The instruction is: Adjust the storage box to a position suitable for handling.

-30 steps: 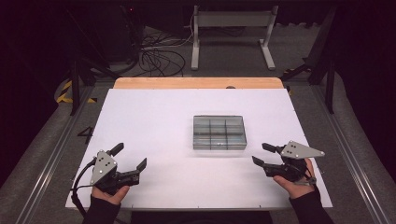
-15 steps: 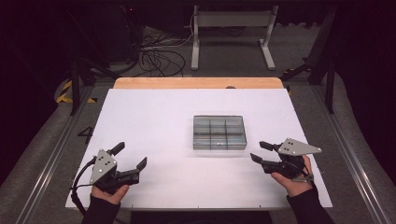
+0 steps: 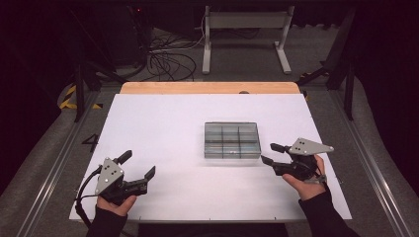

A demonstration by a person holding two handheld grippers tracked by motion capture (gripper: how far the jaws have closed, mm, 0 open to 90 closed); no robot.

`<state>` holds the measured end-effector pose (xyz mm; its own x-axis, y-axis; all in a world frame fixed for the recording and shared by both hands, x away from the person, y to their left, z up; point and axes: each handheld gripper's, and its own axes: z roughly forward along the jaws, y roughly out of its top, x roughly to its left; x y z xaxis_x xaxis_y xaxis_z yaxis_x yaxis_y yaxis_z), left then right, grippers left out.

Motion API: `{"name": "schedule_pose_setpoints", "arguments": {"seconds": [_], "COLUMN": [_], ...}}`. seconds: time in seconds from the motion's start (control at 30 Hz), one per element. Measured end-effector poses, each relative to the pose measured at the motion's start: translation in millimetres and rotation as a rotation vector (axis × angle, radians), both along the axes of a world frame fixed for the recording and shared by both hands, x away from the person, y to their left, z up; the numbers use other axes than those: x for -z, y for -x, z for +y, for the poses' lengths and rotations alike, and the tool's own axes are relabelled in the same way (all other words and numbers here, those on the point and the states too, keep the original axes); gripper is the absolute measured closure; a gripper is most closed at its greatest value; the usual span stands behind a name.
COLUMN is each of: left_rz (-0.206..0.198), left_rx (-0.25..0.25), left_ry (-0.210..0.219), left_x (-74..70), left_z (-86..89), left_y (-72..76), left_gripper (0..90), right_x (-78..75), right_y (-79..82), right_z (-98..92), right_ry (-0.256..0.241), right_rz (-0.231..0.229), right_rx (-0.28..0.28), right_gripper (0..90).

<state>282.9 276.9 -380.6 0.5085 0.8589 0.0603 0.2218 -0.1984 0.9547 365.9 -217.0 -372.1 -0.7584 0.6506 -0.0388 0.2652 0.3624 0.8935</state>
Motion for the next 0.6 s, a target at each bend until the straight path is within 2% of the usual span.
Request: {"name": "schedule_pose_setpoints", "arguments": {"seconds": [0.17,0.37,0.57,0.6], "left_rz": [0.004,0.001,-0.004,-0.008], "left_rx": [-0.002,-0.001,0.016,0.019], "left_ry": [0.005,-0.001,0.023,0.026], "left_x": [-0.1,0.2,-0.3,-0.5], "left_z": [0.3,0.2,-0.6,-1.0], "left_y": [-0.1,-0.6,-0.4,-0.3], "left_gripper": [10.3,10.3,11.2,12.3], "right_x": [-4.0,-5.3,-5.2,-5.4], "right_y": [-8.1,-10.5,-13.6,-16.4], "right_z": [3.6,2.4,1.7,1.3], "right_ry": [0.016,0.013,0.01,-0.002], "right_rz": [-0.002,-0.002,0.006,0.023], "right_rx": [0.004,0.012,0.023,0.021], "right_gripper": [44.8,45.6,50.4,55.3]}}
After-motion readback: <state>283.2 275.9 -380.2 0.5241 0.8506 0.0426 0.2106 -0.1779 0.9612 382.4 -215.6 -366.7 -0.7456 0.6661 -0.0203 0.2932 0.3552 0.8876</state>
